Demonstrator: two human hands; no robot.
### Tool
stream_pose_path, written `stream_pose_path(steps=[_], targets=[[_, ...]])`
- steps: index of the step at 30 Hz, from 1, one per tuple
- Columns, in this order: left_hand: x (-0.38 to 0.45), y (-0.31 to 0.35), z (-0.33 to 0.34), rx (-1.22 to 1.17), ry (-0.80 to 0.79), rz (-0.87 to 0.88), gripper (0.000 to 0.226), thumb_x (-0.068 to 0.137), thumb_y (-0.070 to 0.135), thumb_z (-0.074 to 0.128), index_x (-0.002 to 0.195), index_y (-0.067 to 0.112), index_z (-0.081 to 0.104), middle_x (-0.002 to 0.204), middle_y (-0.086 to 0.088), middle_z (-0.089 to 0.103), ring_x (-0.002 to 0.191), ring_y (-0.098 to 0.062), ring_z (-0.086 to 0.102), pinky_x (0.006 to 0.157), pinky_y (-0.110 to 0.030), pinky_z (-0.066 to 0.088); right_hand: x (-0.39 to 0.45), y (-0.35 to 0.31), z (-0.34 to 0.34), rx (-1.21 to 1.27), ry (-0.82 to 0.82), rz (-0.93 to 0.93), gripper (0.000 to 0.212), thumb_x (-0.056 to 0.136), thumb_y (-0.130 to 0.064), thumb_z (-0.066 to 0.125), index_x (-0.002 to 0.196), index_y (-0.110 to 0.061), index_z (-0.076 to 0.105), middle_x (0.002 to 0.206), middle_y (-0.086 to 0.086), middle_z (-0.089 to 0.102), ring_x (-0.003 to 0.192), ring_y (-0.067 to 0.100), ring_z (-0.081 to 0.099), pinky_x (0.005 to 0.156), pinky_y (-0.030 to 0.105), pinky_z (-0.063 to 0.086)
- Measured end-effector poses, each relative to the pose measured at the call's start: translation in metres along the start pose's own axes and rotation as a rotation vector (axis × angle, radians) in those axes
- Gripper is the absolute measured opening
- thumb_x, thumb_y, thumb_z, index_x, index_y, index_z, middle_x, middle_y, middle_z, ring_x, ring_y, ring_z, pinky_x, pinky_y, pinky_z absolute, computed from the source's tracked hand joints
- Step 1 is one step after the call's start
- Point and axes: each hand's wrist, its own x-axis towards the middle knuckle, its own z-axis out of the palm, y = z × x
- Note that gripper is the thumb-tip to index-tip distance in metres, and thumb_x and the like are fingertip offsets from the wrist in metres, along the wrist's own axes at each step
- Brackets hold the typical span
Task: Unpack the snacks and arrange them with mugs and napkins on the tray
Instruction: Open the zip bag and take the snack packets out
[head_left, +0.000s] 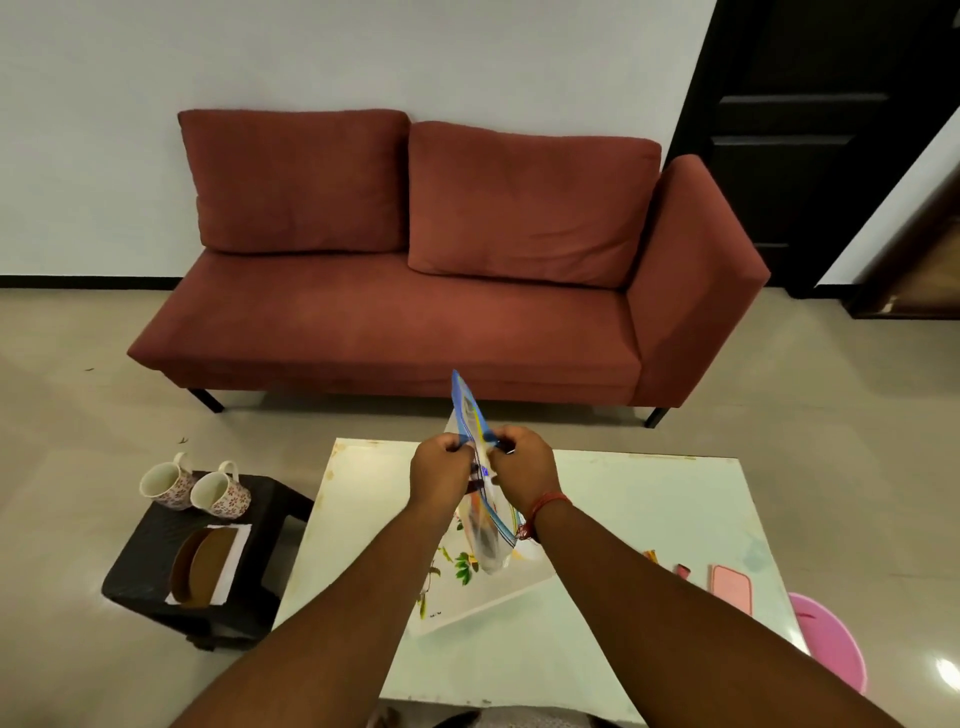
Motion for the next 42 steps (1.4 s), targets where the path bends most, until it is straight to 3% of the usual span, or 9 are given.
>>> stream_pose_path(steps=[4, 7, 12, 16, 21, 29, 33, 37, 42], targets=[[0.025, 0.000, -0.049, 0.082, 0.105, 0.020, 0.015, 0.091, 0.006, 0.055, 0.082, 0.006, 0.067, 0.079, -0.016, 0.066, 0.068, -0.025, 0.065, 0.066, -0.046, 0.062, 0.014, 0.001, -0.019, -0.125, 0.185, 0.027, 0.031, 0.081, 0.000, 0.055, 0.104, -0.010, 0.072, 0.101, 0.011, 0.070, 0.095, 0.030, 0.065, 0.086, 0.036, 0.053], [0.043, -0.007, -0.087, 0.172, 0.187, 0.017, 0.013, 0.091, 0.010, 0.056, 0.093, 0.009, 0.069, 0.094, -0.016, 0.069, 0.083, -0.031, 0.069, 0.066, -0.048, 0.062, 0.017, 0.013, -0.038, -0.181, 0.290, 0.109, 0.024, 0.081, -0.001, 0.056, 0.094, -0.015, 0.070, 0.103, 0.012, 0.068, 0.092, 0.029, 0.061, 0.077, 0.029, 0.045], [0.051, -0.005, -0.091, 0.267, 0.108, 0.107, 0.016, 0.090, 0.016, 0.055, 0.087, 0.020, 0.069, 0.086, -0.007, 0.071, 0.081, -0.027, 0.069, 0.072, -0.048, 0.061, 0.013, 0.011, -0.020, -0.172, 0.328, 0.139, 0.020, 0.081, -0.003, 0.056, 0.090, -0.019, 0.062, 0.104, 0.010, 0.066, 0.084, 0.026, 0.061, 0.071, 0.030, 0.044], [0.051, 0.003, -0.080, 0.217, 0.034, 0.116, 0.020, 0.091, 0.012, 0.055, 0.075, 0.022, 0.062, 0.082, -0.009, 0.068, 0.077, -0.027, 0.069, 0.066, -0.050, 0.062, 0.003, 0.002, -0.001, -0.363, 0.329, -0.010, 0.028, 0.082, -0.002, 0.054, 0.106, -0.014, 0.061, 0.112, 0.008, 0.059, 0.099, 0.029, 0.059, 0.081, 0.038, 0.049], [0.046, 0.005, -0.070, 0.173, -0.005, 0.117, 0.016, 0.094, 0.008, 0.054, 0.083, 0.018, 0.059, 0.088, -0.010, 0.065, 0.082, -0.028, 0.070, 0.065, -0.047, 0.062, -0.003, -0.013, 0.033, -0.704, 0.065, -0.332, 0.026, 0.089, -0.004, 0.050, 0.106, -0.016, 0.065, 0.108, 0.006, 0.061, 0.102, 0.025, 0.055, 0.085, 0.034, 0.046], [0.035, -0.002, -0.061, 0.292, 0.019, 0.194, 0.012, 0.096, 0.011, 0.053, 0.092, 0.020, 0.060, 0.096, -0.006, 0.068, 0.087, -0.021, 0.069, 0.071, -0.045, 0.062, 0.004, 0.010, 0.049, -0.758, -0.341, -0.044, 0.031, 0.096, -0.012, 0.048, 0.121, -0.012, 0.066, 0.124, 0.012, 0.065, 0.115, 0.030, 0.058, 0.098, 0.034, 0.046], [0.028, -0.006, -0.058, 0.334, 0.068, 0.199, 0.009, 0.099, 0.017, 0.053, 0.094, 0.022, 0.058, 0.101, -0.005, 0.069, 0.091, -0.021, 0.069, 0.073, -0.043, 0.063, 0.011, 0.012, 0.044, -0.812, -0.546, 0.092, 0.034, 0.096, -0.019, 0.052, 0.124, -0.002, 0.062, 0.126, 0.018, 0.062, 0.118, 0.035, 0.059, 0.093, 0.038, 0.047], [0.020, -0.007, -0.051, 0.303, 0.105, 0.177, 0.008, 0.100, 0.021, 0.052, 0.098, 0.018, 0.060, 0.103, -0.006, 0.070, 0.093, -0.022, 0.070, 0.072, -0.043, 0.063, 0.012, 0.020, 0.041, -0.848, -0.578, 0.060, 0.044, 0.100, -0.032, 0.043, 0.122, 0.001, 0.061, 0.122, 0.020, 0.064, 0.114, 0.033, 0.061, 0.096, 0.036, 0.046], [0.006, -0.016, -0.038, 0.274, 0.197, 0.106, 0.010, 0.099, 0.023, 0.055, 0.102, 0.016, 0.060, 0.107, -0.009, 0.068, 0.094, -0.025, 0.069, 0.075, -0.045, 0.062, 0.014, 0.031, 0.020, -0.862, -0.534, -0.048, 0.034, 0.099, -0.024, 0.048, 0.121, -0.005, 0.066, 0.118, 0.015, 0.067, 0.109, 0.032, 0.063, 0.093, 0.036, 0.049]])
